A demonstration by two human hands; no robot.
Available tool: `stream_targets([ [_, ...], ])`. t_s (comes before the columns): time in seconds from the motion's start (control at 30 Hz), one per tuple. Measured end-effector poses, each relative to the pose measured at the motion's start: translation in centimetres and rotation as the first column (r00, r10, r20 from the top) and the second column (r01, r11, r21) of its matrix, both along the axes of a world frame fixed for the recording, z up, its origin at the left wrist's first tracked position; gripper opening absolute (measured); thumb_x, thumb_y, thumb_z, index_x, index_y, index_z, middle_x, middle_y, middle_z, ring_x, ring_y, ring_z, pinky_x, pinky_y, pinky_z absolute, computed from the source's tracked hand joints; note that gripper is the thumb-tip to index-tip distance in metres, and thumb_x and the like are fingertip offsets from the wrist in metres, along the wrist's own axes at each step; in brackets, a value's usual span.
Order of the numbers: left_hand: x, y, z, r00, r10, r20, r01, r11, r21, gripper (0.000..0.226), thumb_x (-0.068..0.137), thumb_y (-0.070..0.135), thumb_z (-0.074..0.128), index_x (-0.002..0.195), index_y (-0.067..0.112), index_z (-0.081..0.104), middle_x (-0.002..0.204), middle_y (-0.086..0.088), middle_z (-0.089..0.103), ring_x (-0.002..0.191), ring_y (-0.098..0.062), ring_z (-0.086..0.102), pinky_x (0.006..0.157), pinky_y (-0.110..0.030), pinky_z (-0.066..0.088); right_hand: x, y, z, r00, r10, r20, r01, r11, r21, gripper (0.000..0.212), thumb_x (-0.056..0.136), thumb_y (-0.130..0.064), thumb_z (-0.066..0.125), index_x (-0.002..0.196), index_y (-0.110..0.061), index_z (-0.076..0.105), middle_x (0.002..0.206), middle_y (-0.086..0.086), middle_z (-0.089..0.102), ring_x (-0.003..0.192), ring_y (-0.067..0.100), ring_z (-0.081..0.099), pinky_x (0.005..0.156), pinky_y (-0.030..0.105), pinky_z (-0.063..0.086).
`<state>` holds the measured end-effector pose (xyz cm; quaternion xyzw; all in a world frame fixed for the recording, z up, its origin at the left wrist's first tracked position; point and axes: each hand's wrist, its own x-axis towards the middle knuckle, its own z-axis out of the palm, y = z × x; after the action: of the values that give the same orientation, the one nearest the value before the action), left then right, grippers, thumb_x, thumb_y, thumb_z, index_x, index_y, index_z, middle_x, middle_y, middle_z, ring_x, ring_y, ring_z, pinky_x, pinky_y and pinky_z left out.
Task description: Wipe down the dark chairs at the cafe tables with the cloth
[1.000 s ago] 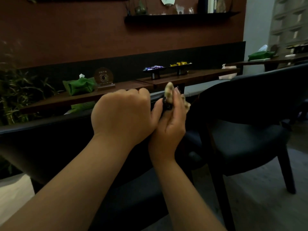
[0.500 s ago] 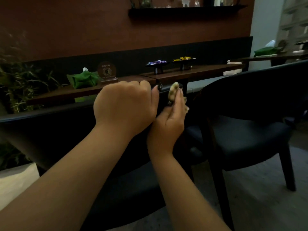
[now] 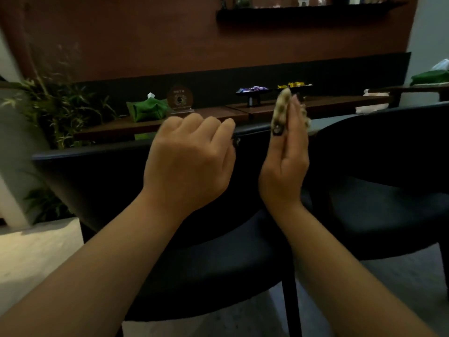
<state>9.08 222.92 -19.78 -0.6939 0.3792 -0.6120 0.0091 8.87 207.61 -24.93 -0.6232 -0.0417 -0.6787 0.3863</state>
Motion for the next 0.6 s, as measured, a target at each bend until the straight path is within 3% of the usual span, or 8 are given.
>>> stream_targets([
  [0.1,0.6,2.2,-3.2,0.999,0.031,0.033,-0.028,0.995,-0.093,0.047,0.096,0.026,0.045,0.14,0.012,0.05,0.133,-0.013,0.057,0.122,-0.03,0.051,0.098,-0.044,0.034,1.0,1.2,-1.7,0.999,-0.028,0.029,0.032,0.99,-0.136,0.041,0.098,-0.002,0.039,0.136,0.011,0.036,0.144,0.026,0.036,0.139,0.041,0.028,0.117,0.052,0.021],
  [0.2,1.2,3.7,-6.4,0.992,0.124,-0.008,-0.124,0.98,-0.154,0.062,0.097,0.03,0.046,0.154,0.019,0.025,0.158,-0.013,0.023,0.149,-0.03,0.013,0.118,-0.05,0.01,0.6,1.4,-6.5,0.998,-0.06,-0.004,0.053,0.907,-0.417,0.037,0.095,0.004,0.041,0.129,0.014,0.034,0.139,0.03,0.03,0.14,0.037,0.024,0.117,0.05,0.019],
  [0.27,1.6,4.4,-8.2,0.985,0.163,-0.063,-0.171,0.972,-0.163,0.069,0.098,0.034,0.046,0.156,0.02,0.011,0.161,-0.013,0.01,0.15,-0.028,-0.005,0.119,-0.052,0.0,-0.1,-0.3,-7.7,0.997,-0.075,-0.031,0.043,0.815,-0.578,0.042,0.086,0.015,0.05,0.126,0.015,0.038,0.136,0.031,0.031,0.136,0.039,0.03,0.114,0.05,0.024],
  [0.33,2.0,5.1,-10.0,0.976,0.185,-0.117,-0.201,0.968,-0.149,0.074,0.097,0.037,0.045,0.156,0.02,0.004,0.159,-0.016,0.004,0.149,-0.028,-0.012,0.119,-0.054,-0.003,-0.5,-2.1,-6.1,0.997,-0.07,-0.021,0.038,0.75,-0.661,0.049,0.085,0.015,0.05,0.132,0.013,0.038,0.139,0.028,0.032,0.133,0.047,0.033,0.112,0.056,0.026],
  [0.43,2.1,6.2,-12.5,0.959,0.182,-0.218,-0.215,0.967,-0.139,0.074,0.095,0.039,0.044,0.155,0.017,0.005,0.156,-0.019,0.002,0.148,-0.031,-0.015,0.117,-0.06,0.001,0.0,-2.9,-2.0,0.999,-0.002,0.048,0.036,0.686,-0.727,0.04,0.097,0.003,0.039,0.135,0.01,0.034,0.142,0.028,0.035,0.134,0.05,0.03,0.113,0.059,0.022],
  [0.53,1.5,6.9,-14.5,0.925,0.148,-0.351,-0.215,0.963,-0.16,0.073,0.095,0.037,0.043,0.153,0.011,0.007,0.158,-0.022,0.0,0.148,-0.035,-0.011,0.116,-0.063,0.009,0.8,-1.2,-2.3,0.998,-0.007,0.057,0.05,0.613,-0.788,0.037,0.098,-0.001,0.035,0.134,0.009,0.039,0.139,0.023,0.036,0.132,0.05,0.033,0.116,0.054,0.018],
  [0.6,0.7,7.3,-15.3,0.885,0.1,-0.454,-0.205,0.96,-0.189,0.074,0.095,0.036,0.041,0.154,0.01,0.004,0.161,-0.017,-0.008,0.149,-0.036,-0.008,0.117,-0.059,0.01,1.1,-1.0,-4.7,0.997,-0.029,0.074,0.079,0.439,-0.895,0.035,0.099,-0.003,0.032,0.128,0.003,0.051,0.134,0.019,0.045,0.127,0.046,0.042,0.115,0.047,0.023],
])
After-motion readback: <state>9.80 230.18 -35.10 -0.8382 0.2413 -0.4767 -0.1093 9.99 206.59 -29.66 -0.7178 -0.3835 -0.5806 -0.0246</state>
